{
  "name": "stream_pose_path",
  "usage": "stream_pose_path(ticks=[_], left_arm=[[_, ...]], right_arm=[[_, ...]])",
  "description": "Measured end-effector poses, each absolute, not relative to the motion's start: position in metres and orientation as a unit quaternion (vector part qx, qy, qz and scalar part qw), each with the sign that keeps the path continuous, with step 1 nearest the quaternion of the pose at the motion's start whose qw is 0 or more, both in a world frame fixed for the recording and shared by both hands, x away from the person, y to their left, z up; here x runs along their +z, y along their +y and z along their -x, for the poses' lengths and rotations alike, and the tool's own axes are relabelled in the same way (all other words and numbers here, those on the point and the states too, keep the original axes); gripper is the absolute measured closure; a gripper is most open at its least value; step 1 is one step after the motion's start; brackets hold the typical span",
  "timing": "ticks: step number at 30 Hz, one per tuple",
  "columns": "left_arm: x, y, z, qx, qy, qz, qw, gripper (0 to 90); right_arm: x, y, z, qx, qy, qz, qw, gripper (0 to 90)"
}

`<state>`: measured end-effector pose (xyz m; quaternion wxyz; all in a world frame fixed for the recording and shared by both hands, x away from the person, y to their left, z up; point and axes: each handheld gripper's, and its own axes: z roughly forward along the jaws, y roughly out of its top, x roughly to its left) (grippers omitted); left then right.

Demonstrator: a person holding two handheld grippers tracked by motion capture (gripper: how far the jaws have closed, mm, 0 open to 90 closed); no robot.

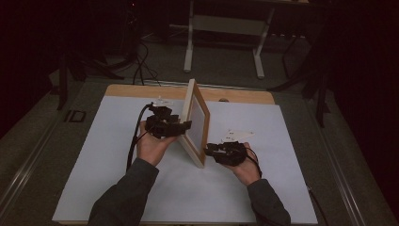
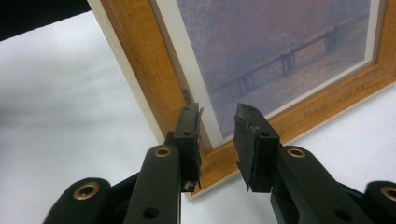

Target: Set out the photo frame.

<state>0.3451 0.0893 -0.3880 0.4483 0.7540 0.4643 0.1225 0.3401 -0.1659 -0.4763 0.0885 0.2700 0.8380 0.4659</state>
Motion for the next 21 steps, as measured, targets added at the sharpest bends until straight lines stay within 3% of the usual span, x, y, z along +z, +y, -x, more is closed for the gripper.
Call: stream_pose_path(ticks=[21], left_arm=[[-0.399, 0.075, -0.340, 0.116, 0.454, -0.774, 0.425, 47.1]], right_arm=[[-0.479, -0.171, -0.340, 0.465, 0.837, -0.275, 0.087, 70.6]])
